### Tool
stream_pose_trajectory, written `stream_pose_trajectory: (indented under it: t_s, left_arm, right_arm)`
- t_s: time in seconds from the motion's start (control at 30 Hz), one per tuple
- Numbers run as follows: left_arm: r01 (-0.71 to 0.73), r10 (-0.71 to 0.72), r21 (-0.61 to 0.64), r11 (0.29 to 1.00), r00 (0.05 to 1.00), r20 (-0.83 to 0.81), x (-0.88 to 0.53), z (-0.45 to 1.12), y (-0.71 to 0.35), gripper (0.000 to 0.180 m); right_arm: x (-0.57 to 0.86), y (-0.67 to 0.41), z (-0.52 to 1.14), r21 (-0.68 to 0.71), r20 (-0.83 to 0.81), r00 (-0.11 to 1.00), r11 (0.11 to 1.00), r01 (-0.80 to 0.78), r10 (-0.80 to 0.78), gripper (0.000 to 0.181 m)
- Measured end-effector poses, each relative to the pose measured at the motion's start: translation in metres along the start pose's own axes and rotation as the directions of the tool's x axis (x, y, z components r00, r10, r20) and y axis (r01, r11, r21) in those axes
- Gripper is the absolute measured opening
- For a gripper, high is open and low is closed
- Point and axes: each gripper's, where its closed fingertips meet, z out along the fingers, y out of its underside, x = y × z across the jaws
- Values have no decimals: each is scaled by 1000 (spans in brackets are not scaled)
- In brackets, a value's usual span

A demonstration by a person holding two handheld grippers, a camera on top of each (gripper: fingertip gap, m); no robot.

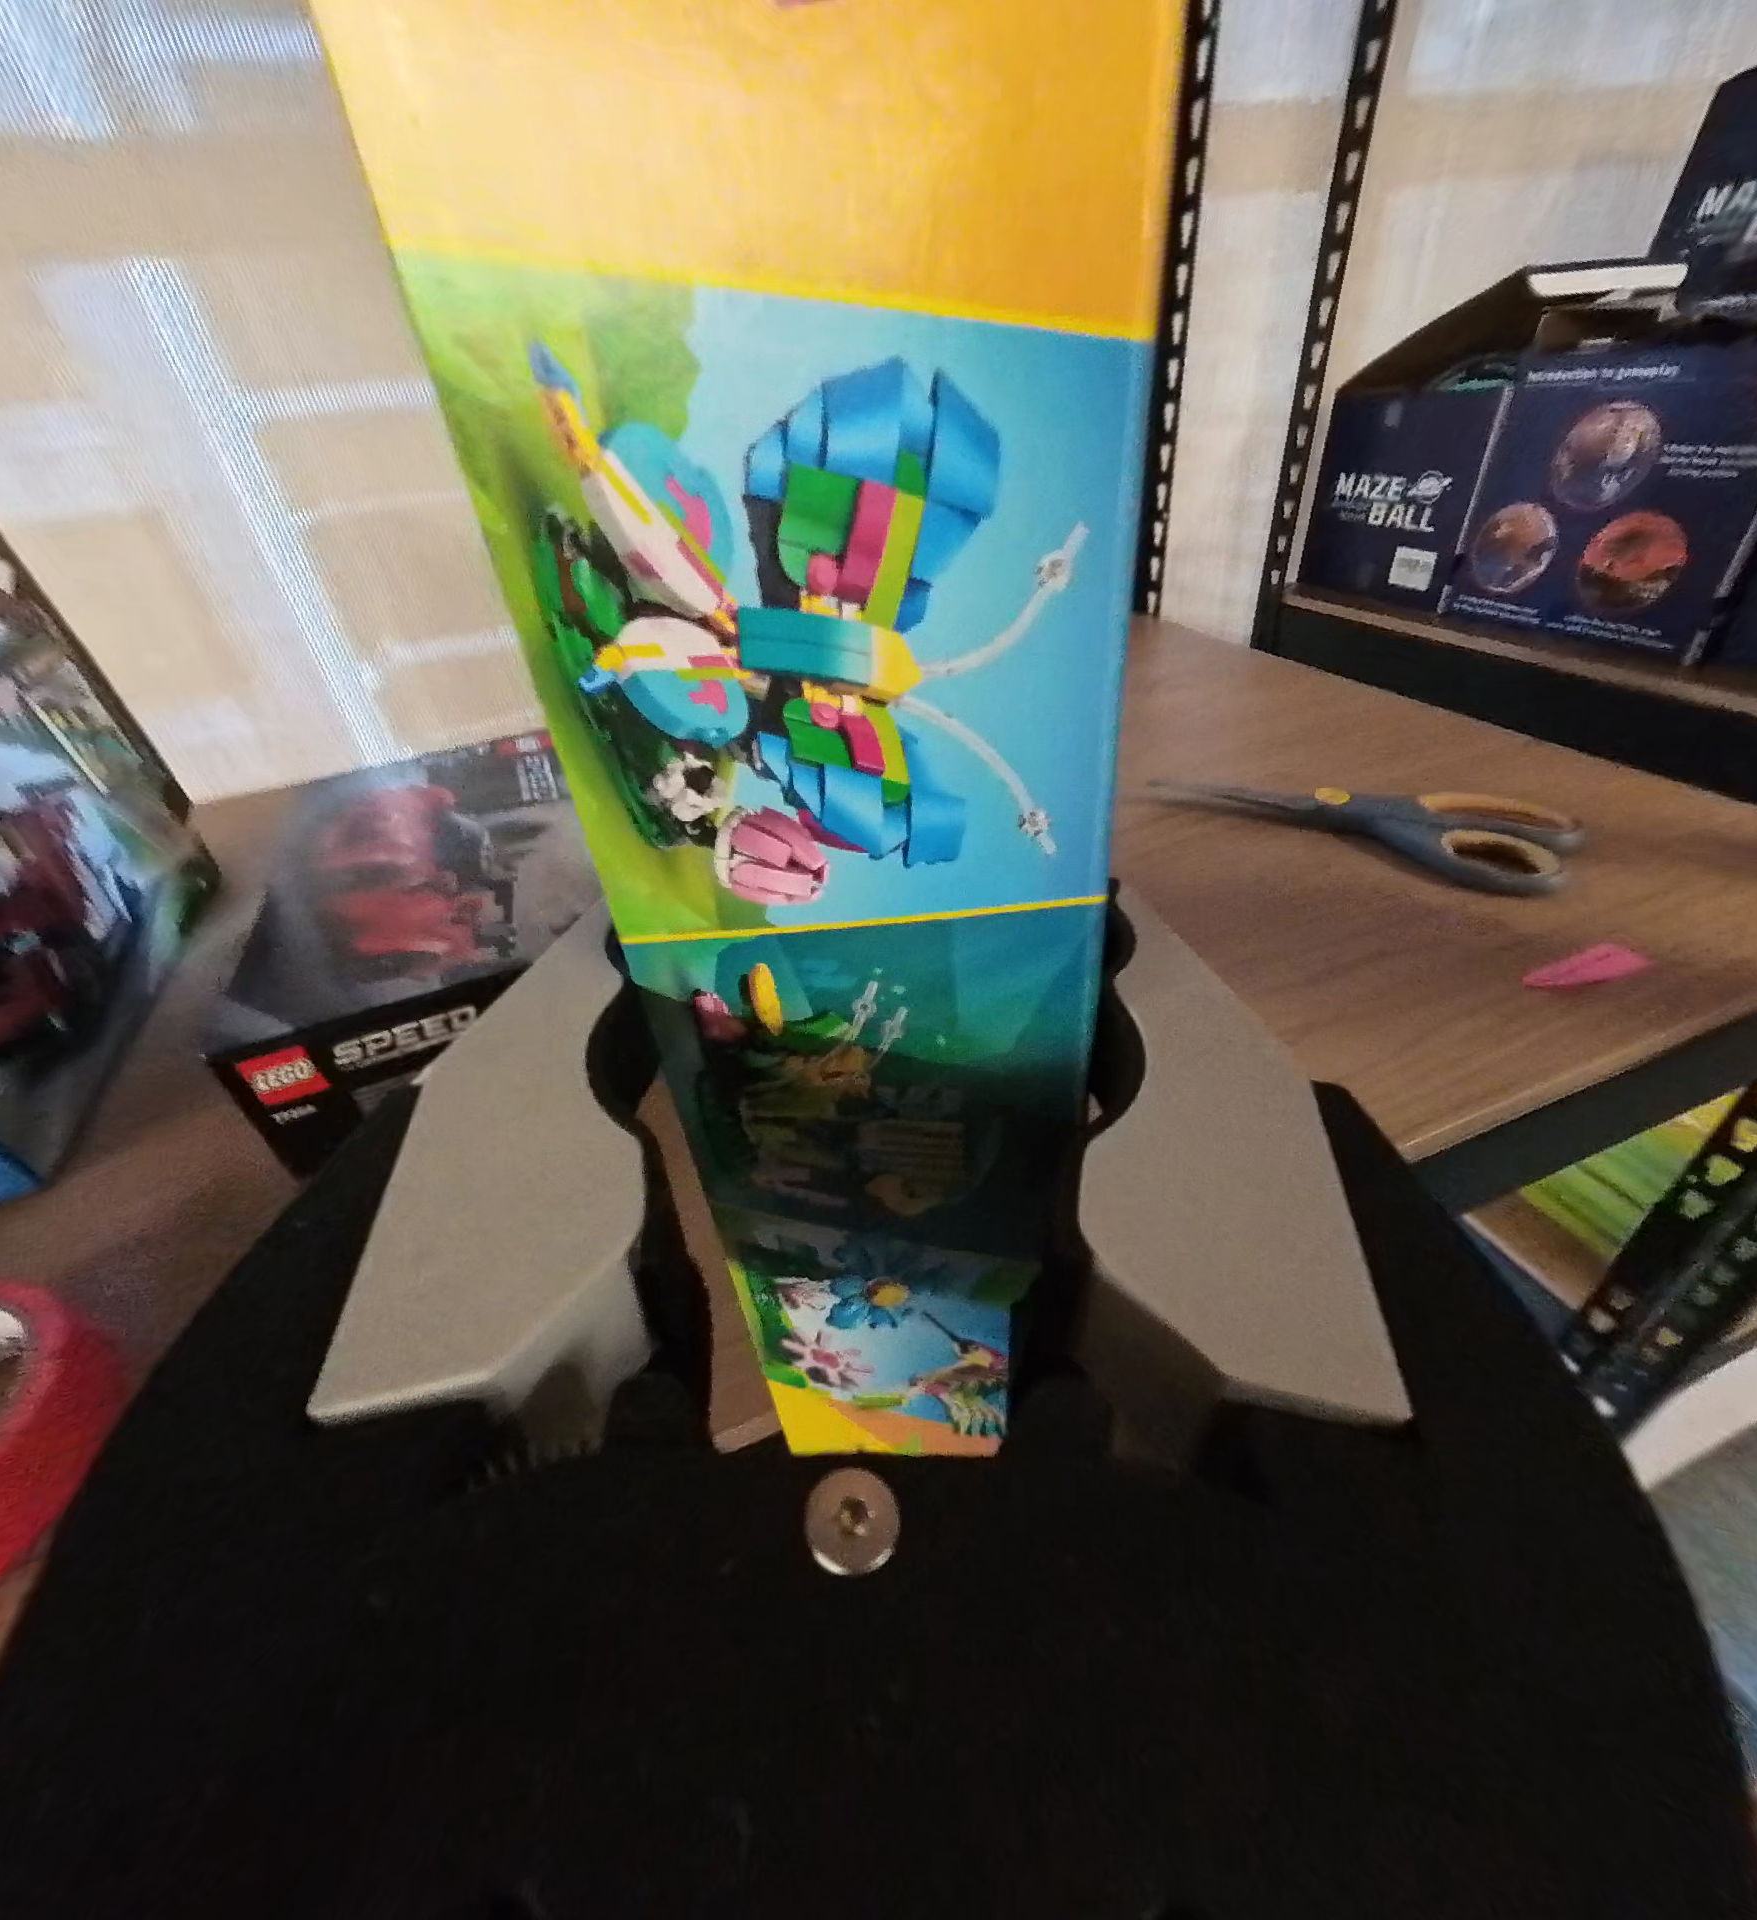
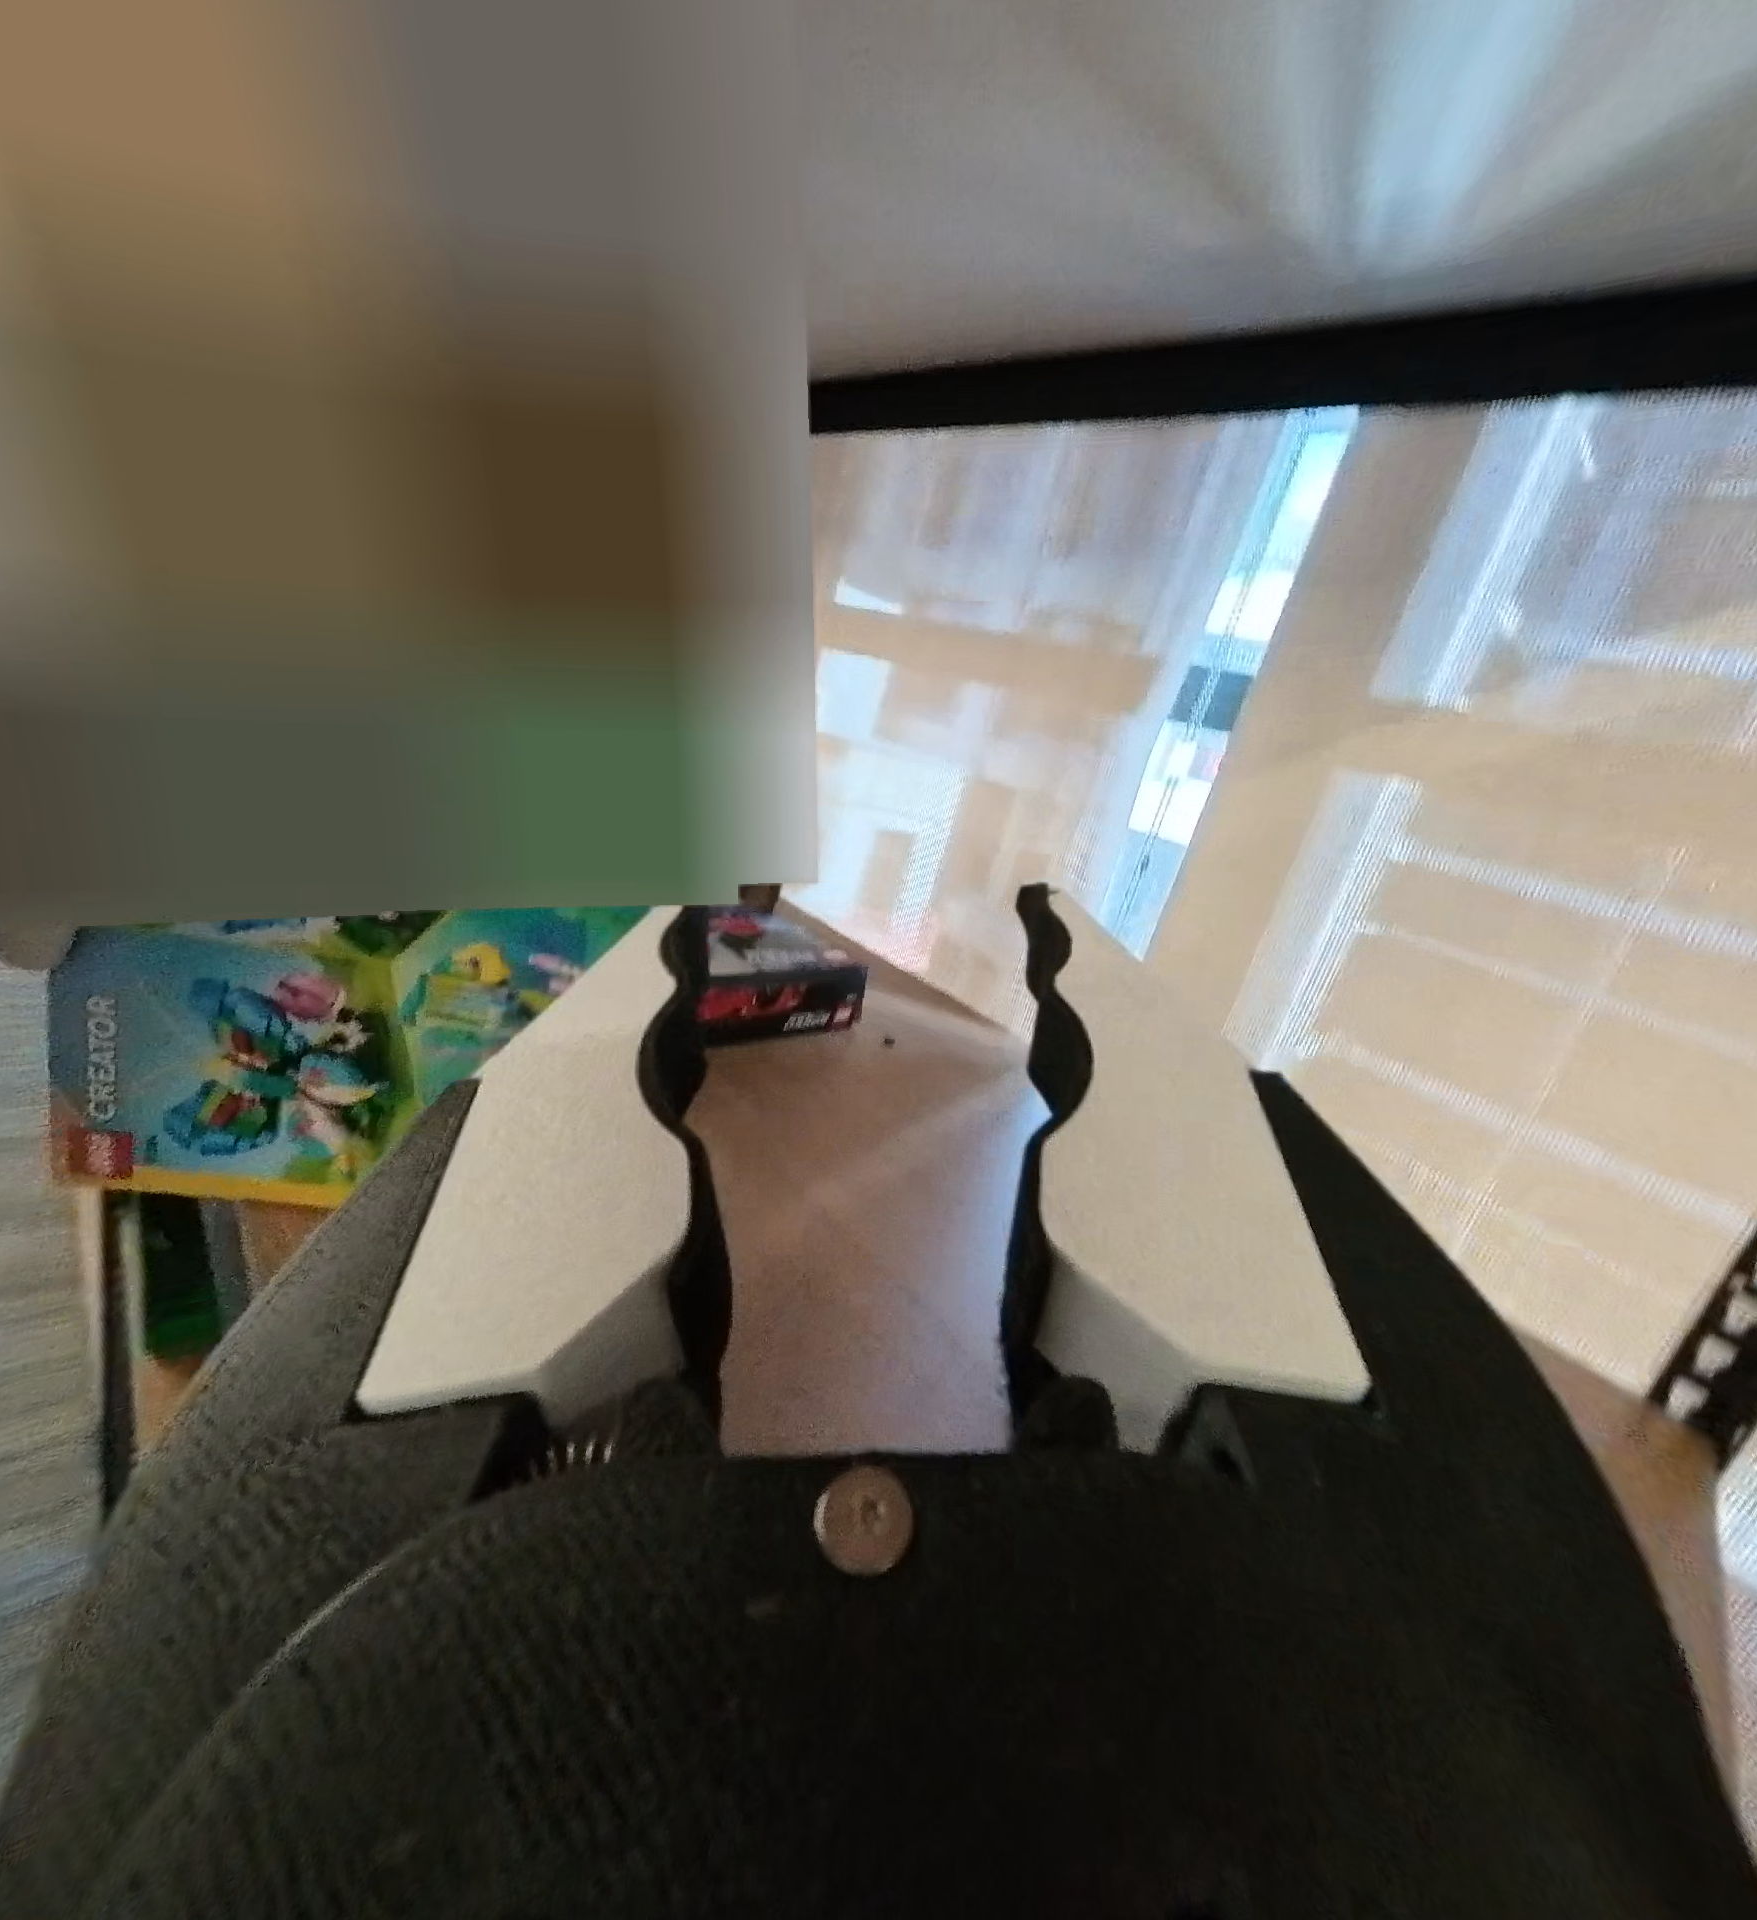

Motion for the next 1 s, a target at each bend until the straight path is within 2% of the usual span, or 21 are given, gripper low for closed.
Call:
stream_pose_trajectory:
  t_s: [0.13,0.3,0.43,0.63,0.83,1.0]
  left_arm:
    - [35,-36,-27,999,999,-33,-6,16,2,84]
    - [33,-34,-55,998,999,-20,-3,51,2,84]
    - [25,-29,-65,998,997,-68,3,89,1,84]
    - [-4,-20,-113,994,978,-207,9,143,2,84]
    - [-19,-20,-83,996,899,-438,11,180,0,83]
    - [-45,-7,-89,995,857,-515,13,191,1,84]
  right_arm:
    - [2,31,-13,-70,1,998,995,-65,66,60]
    - [-8,51,-21,-136,21,999,990,-26,29,60]
    - [-14,62,-21,-171,34,999,985,10,-4,61]
    - [-22,71,-23,-198,62,998,979,41,-30,61]
    - [-26,79,-33,-201,87,996,979,22,-5,60]
    - [-25,81,-42,-207,94,995,978,5,14,60]
